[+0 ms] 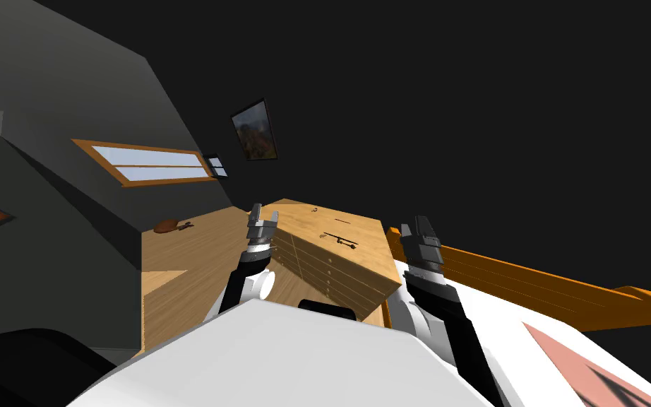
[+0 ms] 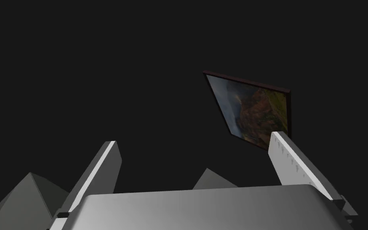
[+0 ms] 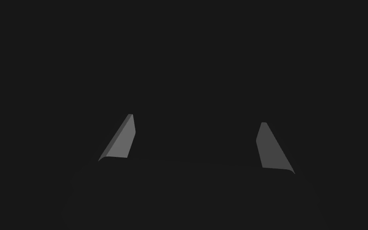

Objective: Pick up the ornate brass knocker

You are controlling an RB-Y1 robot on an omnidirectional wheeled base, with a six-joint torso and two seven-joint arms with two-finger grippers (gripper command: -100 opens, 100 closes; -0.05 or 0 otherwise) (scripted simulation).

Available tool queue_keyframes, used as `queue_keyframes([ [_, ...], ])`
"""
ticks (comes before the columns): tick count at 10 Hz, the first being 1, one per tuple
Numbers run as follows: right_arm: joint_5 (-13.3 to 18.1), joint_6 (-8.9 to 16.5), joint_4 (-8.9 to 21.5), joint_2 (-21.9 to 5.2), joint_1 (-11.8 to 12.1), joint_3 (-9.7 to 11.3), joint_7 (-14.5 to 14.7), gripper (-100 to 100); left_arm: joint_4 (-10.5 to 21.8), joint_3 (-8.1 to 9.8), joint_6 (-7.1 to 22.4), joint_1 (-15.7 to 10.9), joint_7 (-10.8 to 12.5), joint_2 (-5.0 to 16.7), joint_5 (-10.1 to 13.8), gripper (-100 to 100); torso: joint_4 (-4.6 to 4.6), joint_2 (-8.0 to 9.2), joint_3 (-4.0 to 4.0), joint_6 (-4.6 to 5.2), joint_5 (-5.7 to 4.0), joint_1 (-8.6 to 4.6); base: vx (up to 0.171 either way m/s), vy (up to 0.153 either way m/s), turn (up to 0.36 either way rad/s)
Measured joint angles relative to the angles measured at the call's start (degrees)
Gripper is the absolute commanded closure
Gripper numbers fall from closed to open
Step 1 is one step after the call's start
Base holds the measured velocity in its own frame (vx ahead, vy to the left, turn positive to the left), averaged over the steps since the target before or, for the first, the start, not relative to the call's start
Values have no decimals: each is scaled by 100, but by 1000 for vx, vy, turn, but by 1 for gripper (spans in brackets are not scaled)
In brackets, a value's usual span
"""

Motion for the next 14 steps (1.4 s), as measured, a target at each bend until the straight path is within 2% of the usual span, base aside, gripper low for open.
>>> queue_keyframes([
  [2, 90, 33, 40, -230, 23, -17, 45, -100, 0, 0, 0, -1, 0, 0, 0, 0, 5, 25, 14, -1, 1, 3, -87, 14, 84],
  [5, 362, 137, 135, -725, 127, -57, 184, -100, 0, 0, 0, -1, 0, 0, 0, 0, 8, 37, 21, -1, -1, -4, -83, -2, 107],
  [14, 962, 358, 444, -1950, 332, -229, 467, -100, 0, 0, 0, 0, 0, 0, 0, 0, 4, 16, 10, 1, 0, -2, -44, 8, 94],
])
